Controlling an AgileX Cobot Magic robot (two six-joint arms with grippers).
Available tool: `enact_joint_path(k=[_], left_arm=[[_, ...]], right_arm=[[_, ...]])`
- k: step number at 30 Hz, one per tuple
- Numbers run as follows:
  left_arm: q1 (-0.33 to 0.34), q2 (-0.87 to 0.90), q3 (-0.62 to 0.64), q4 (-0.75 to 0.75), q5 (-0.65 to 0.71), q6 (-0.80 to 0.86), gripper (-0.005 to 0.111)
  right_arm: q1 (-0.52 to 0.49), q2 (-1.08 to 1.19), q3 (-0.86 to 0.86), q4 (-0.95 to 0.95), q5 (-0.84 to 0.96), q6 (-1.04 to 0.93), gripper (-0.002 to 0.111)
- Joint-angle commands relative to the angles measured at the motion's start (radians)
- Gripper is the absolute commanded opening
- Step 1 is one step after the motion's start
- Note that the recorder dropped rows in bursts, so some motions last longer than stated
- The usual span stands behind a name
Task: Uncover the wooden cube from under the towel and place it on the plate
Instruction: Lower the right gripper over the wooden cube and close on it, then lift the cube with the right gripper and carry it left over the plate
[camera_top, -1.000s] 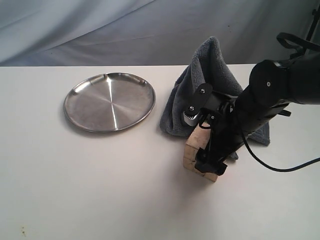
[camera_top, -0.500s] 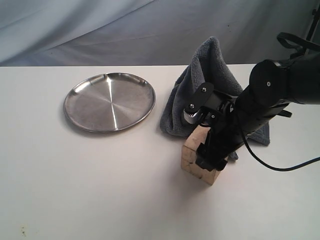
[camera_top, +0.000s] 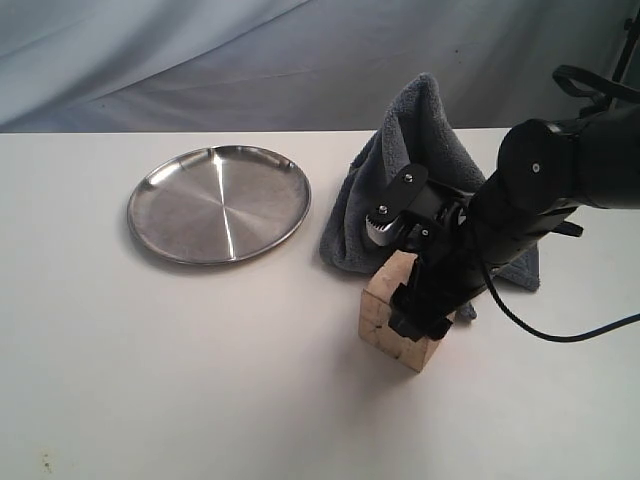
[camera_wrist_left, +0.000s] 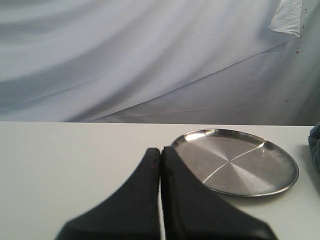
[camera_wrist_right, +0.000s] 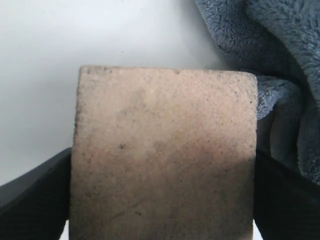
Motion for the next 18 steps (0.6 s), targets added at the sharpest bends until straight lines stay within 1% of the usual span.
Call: enact_joint_path(k=[1,13,18], left_arm=[[-0.001,-0.002,0.004,0.001,-0.002,-0.001,0.001],[-0.001,-0.002,0.004,0.001,-0.002,-0.003,0.001],[-0.001,-0.002,0.004,0.001,-0.002,-0.003,0.001]], right_arm=[[0.015,-0.008,-0.006,0.028,0.026,0.008,0.065],[0.015,-0.108,-0.006,0.063,0.030,0.008,0.064],[0.026,-0.133,-0.006,0.086,0.002,0.008,0.064]])
